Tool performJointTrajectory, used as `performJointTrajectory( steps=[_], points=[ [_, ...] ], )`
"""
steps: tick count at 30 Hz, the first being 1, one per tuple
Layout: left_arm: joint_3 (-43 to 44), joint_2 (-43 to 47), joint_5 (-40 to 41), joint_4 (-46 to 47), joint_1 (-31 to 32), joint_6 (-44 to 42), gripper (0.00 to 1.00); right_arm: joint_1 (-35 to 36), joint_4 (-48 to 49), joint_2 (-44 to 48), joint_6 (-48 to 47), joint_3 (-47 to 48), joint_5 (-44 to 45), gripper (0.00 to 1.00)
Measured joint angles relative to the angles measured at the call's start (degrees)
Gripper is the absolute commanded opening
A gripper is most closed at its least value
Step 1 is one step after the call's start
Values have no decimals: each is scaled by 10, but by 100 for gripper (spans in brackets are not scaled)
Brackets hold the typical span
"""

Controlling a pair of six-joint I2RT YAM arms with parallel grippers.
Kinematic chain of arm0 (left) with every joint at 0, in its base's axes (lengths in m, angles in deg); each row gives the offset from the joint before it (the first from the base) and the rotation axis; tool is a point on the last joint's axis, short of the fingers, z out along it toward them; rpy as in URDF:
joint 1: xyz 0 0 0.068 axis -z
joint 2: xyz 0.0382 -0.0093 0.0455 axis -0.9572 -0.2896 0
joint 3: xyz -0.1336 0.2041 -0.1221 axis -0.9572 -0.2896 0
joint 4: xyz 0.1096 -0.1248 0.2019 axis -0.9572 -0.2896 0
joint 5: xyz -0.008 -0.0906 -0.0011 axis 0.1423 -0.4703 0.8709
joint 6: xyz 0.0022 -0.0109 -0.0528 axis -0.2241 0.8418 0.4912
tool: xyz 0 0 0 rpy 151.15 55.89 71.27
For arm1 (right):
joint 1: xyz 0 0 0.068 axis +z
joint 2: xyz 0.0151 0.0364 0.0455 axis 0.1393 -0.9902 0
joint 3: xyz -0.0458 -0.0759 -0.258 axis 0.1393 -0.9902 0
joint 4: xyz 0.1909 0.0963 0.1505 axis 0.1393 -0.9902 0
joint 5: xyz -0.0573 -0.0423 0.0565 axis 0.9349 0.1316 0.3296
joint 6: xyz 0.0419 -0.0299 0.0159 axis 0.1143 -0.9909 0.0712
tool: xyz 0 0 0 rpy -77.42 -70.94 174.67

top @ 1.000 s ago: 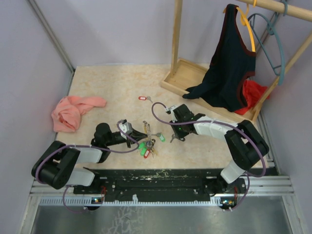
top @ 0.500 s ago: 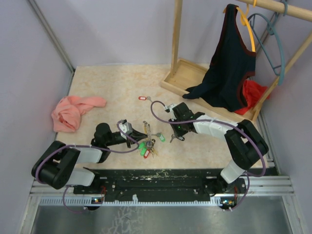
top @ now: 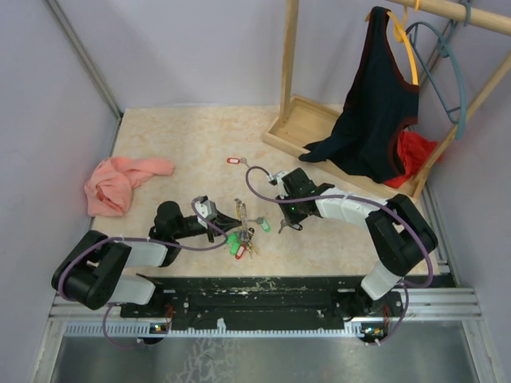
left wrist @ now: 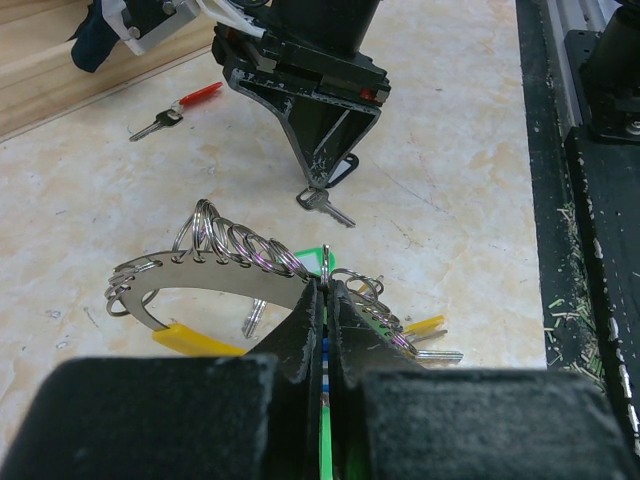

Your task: Put the keys on the keyring

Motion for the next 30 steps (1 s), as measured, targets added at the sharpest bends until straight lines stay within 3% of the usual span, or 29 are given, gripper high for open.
performJointTrajectory(
  steps=[10, 18, 30],
  points=[
    [0, 0, -3, 0, 0, 0, 0, 0, 0, -6, -6, 0, -7, 13],
    [0, 0, -3, 0, 0, 0, 0, 0, -4, -12, -8, 8, -2, 0],
    [0, 2, -5, -1, 0, 0, 0, 0, -21, 14, -12, 8, -12, 0]
  ],
)
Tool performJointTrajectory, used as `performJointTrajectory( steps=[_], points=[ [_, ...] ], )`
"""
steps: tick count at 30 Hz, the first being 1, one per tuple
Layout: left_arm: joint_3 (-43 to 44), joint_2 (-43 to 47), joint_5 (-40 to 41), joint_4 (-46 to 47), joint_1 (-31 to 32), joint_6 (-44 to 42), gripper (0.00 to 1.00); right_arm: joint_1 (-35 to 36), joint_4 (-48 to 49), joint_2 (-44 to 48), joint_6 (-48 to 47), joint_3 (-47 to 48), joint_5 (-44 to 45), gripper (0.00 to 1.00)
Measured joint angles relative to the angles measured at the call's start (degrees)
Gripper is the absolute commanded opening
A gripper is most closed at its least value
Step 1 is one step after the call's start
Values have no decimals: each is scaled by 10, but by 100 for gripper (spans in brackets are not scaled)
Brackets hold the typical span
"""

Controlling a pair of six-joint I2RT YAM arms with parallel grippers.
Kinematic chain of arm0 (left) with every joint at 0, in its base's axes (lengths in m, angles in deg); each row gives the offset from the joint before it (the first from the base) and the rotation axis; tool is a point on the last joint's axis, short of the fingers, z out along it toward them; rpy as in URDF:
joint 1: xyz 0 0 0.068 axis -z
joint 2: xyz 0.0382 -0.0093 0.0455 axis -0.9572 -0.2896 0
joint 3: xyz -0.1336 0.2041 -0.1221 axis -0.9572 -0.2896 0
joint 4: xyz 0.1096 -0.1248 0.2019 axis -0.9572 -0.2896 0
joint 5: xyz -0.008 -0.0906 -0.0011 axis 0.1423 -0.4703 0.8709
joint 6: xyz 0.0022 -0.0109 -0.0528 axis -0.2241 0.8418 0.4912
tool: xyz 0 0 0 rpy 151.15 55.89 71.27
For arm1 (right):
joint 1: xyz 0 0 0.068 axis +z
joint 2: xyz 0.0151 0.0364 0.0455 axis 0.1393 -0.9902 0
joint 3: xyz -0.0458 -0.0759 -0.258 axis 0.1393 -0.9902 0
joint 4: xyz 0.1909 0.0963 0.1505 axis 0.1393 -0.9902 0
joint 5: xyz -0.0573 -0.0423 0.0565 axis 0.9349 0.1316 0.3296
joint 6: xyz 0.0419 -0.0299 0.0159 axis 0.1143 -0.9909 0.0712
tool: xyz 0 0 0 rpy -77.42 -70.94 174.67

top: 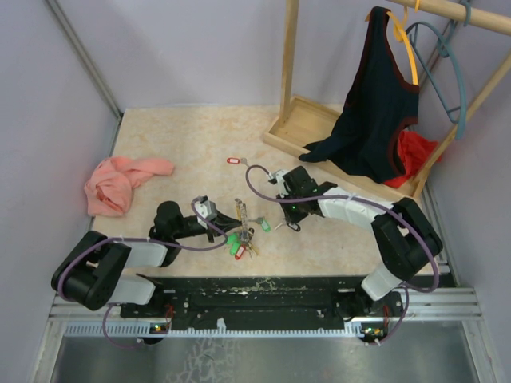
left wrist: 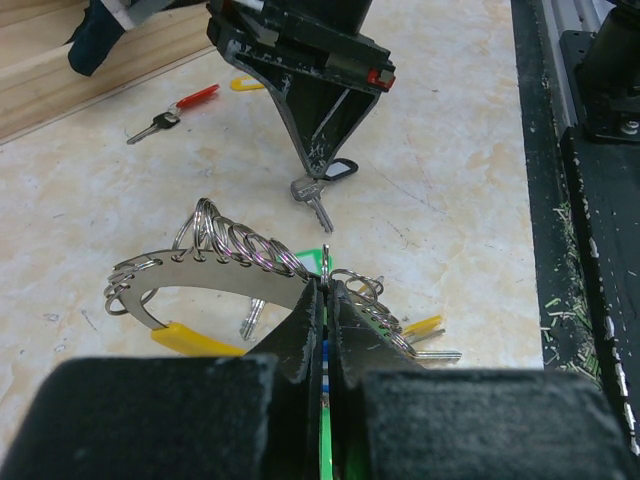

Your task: Put the keys on the keyring

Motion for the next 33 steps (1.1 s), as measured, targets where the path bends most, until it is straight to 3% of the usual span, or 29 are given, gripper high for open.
performJointTrajectory(
  steps=[15, 23, 33],
  points=[
    [0, 30, -15, -20, 0, -6, 0, 0, 116, 166, -55, -66, -97, 0],
    [0, 30, -19, -25, 0, -6, 0, -3, 31, 60, -45, 14, -52, 0],
    [2, 33, -21, -37, 0, -7, 0, -2, 53, 123, -35, -42, -64, 0]
  ],
)
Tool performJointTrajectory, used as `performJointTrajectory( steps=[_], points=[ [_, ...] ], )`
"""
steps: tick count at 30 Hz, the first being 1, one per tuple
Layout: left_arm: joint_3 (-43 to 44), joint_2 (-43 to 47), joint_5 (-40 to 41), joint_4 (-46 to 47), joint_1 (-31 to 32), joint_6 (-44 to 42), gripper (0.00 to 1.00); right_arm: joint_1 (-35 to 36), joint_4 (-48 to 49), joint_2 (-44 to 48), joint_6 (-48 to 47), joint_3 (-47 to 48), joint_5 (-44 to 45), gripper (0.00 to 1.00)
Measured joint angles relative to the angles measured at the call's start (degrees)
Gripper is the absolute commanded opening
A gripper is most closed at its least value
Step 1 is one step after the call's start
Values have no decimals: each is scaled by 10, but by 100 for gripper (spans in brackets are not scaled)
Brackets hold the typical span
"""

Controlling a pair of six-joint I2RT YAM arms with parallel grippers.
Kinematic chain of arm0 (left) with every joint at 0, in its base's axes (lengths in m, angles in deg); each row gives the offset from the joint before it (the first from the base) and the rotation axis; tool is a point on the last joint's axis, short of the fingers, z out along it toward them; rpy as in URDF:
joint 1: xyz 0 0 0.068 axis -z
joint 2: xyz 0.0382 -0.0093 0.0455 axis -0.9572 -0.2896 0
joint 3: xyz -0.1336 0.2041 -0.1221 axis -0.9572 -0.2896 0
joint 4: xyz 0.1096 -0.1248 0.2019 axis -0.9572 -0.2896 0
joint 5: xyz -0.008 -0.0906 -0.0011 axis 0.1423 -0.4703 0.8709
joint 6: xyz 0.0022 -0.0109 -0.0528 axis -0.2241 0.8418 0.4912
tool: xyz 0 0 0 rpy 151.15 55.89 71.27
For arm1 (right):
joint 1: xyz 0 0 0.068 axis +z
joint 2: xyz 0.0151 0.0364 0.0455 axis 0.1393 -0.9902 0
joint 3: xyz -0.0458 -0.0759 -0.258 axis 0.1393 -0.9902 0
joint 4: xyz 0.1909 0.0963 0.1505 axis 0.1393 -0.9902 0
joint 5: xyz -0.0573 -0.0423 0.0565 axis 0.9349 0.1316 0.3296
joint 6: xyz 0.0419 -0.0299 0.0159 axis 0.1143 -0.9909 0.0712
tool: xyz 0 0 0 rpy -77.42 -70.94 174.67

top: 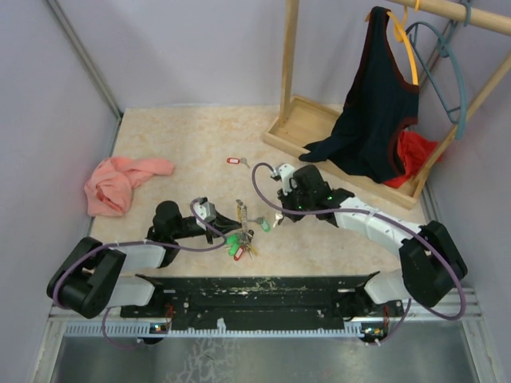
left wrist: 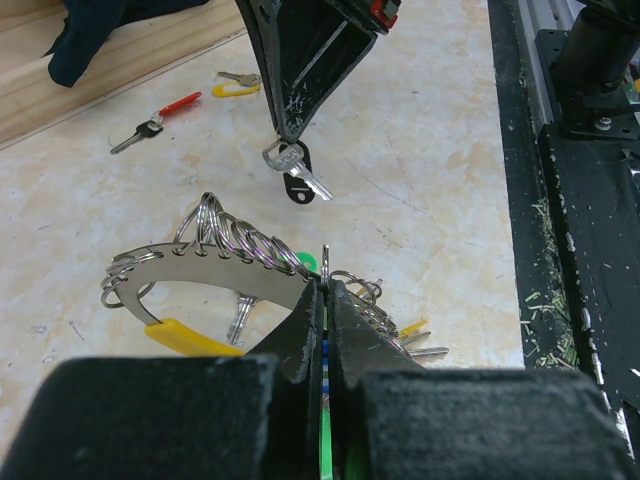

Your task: Put the keys on the keyring

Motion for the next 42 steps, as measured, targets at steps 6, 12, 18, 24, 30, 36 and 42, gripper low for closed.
performJointTrajectory(
  steps=[6, 12, 18, 24, 30, 36, 42],
  points=[
    [0, 0, 0, -5, 0, 0, 0, 14, -68, -71, 14, 76, 95, 0],
    [1, 8, 0, -17, 0, -1, 0, 16, -120, -118, 32, 94, 107, 0],
    [1, 9, 0, -20, 0, -2, 0, 19, -131, -150, 44, 105, 120, 0],
    [1, 9, 0, -22, 0, -3, 0, 19, -127, -198, 57, 118, 135, 0],
    [1, 9, 0, -23, 0, -7, 0, 19, -129, -199, 63, 125, 139, 6],
    [1, 9, 0, -26, 0, -9, 0, 19, -137, -199, 63, 125, 140, 13],
    [1, 9, 0, -26, 0, -9, 0, 19, -146, -199, 67, 125, 142, 14]
  ],
)
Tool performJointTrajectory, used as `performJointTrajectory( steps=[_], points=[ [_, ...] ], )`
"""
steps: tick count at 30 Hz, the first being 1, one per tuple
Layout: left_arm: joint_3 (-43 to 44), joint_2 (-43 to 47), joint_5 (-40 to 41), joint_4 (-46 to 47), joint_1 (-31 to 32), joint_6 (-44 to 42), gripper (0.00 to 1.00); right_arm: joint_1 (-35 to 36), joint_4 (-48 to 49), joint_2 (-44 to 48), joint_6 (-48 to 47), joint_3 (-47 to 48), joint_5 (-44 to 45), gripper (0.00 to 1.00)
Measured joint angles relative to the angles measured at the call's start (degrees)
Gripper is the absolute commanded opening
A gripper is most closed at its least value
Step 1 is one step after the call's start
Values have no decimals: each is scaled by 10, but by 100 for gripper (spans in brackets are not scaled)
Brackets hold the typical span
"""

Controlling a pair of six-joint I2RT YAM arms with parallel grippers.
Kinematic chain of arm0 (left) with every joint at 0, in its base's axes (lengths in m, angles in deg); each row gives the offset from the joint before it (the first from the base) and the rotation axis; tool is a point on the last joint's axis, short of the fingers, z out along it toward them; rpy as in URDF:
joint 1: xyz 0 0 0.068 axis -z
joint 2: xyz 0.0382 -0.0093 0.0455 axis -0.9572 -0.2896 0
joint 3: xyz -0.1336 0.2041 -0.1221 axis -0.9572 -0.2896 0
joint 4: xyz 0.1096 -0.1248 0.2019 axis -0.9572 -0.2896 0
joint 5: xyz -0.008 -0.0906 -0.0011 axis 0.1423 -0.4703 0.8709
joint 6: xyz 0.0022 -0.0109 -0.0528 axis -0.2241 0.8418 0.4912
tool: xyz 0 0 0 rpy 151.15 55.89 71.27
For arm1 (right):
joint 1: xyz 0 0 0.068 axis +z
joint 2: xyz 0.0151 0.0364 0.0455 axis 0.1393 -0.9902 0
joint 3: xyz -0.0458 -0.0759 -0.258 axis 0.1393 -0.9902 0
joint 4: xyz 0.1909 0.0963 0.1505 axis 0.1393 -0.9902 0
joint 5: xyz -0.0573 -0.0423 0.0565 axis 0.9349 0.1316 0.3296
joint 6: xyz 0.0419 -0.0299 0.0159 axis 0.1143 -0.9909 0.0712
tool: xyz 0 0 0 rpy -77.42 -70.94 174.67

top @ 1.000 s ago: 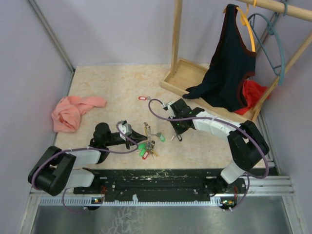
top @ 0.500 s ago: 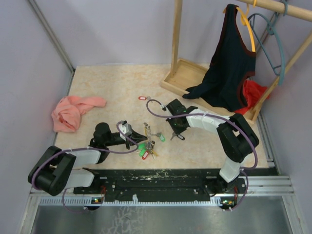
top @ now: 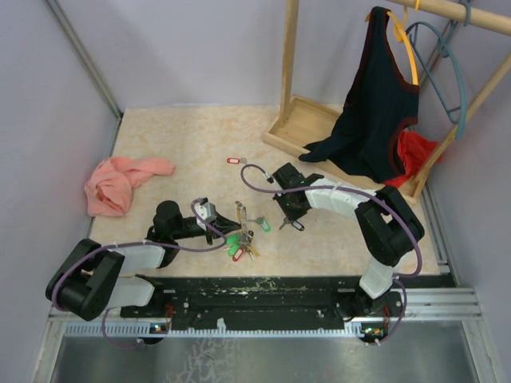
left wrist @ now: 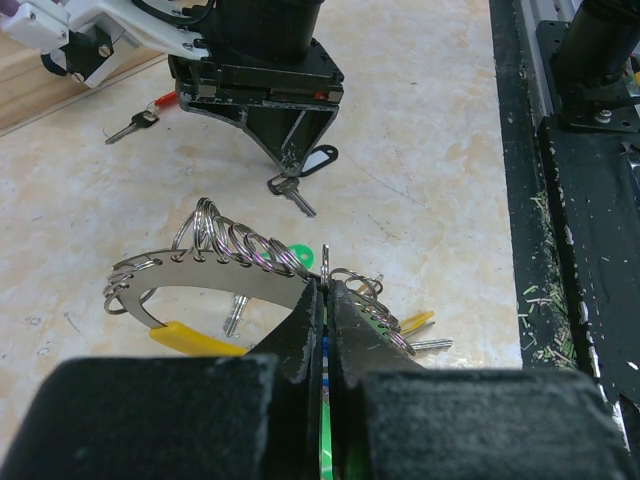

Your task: Put the keys on the keyring

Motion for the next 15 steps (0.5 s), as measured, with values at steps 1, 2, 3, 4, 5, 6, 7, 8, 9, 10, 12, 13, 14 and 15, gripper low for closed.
performJointTrajectory(
  steps=[1, 2, 3, 4, 5, 6, 7, 8, 9, 10, 12, 13, 14, 15],
  points=[
    [0, 0, 0, 0, 0, 0, 0, 0, -1, 0, 0, 0, 1, 14],
    [0, 0, 0, 0, 0, 0, 0, 0, -1, 0, 0, 0, 2, 14],
    [0, 0, 0, 0, 0, 0, 0, 0, -2, 0, 0, 0, 3, 14],
    [0, 0, 0, 0, 0, 0, 0, 0, -2, 0, 0, 0, 5, 14],
    [0, 0, 0, 0, 0, 0, 0, 0, -2, 0, 0, 0, 7, 14],
    [0, 0, 0, 0, 0, 0, 0, 0, -2, 0, 0, 0, 8, 13],
    [0, 0, 0, 0, 0, 0, 0, 0, -2, 0, 0, 0, 9, 13],
    [0, 0, 0, 0, 0, 0, 0, 0, -2, 0, 0, 0, 10, 12],
    [0, 0, 0, 0, 0, 0, 0, 0, -2, 0, 0, 0, 10, 12],
    [0, 0, 0, 0, 0, 0, 0, 0, -2, 0, 0, 0, 11, 11],
    [0, 0, 0, 0, 0, 0, 0, 0, -2, 0, 0, 0, 11, 10],
    [0, 0, 0, 0, 0, 0, 0, 0, -2, 0, 0, 0, 11, 10],
    [0, 0, 0, 0, 0, 0, 0, 0, -2, 0, 0, 0, 11, 9],
    [0, 0, 0, 0, 0, 0, 0, 0, -2, 0, 0, 0, 11, 8]
  ],
)
